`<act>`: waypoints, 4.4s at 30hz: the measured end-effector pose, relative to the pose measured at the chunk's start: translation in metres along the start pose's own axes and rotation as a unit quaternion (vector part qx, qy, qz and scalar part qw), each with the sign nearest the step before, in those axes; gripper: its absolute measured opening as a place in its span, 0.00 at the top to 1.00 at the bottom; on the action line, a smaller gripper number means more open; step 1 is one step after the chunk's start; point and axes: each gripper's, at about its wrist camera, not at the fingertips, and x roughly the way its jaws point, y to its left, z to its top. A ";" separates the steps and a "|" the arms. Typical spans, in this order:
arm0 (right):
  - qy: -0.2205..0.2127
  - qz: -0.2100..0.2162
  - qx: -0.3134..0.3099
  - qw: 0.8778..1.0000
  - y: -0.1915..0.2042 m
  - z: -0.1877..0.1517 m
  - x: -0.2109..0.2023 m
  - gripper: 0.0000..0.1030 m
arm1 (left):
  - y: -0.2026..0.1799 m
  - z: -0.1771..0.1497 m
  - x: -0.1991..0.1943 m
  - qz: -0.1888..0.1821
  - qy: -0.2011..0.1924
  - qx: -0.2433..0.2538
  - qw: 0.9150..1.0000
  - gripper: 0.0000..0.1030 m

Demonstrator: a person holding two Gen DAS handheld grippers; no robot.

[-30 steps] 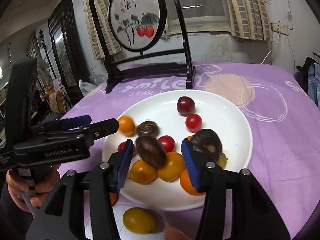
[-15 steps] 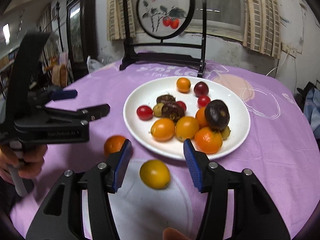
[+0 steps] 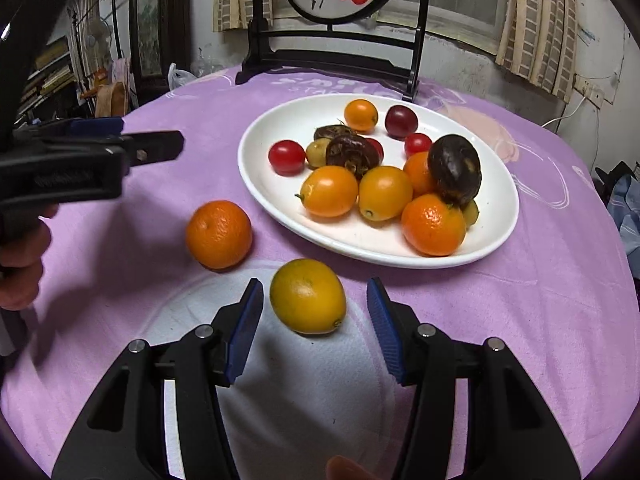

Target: Organize fruits

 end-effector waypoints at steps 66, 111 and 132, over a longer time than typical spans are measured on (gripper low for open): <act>-0.072 0.077 0.092 0.990 -0.016 -0.003 -0.058 0.62 | -0.064 -0.029 -0.018 -0.103 0.018 0.060 0.993 0.57; -0.048 -0.028 0.142 0.988 -0.092 0.107 0.055 0.41 | -0.066 0.091 0.126 -0.055 0.041 0.022 0.997 0.52; -0.073 0.003 0.053 0.996 -0.036 -0.045 -0.093 0.01 | -0.028 -0.043 -0.061 -0.040 -0.010 0.017 0.999 0.02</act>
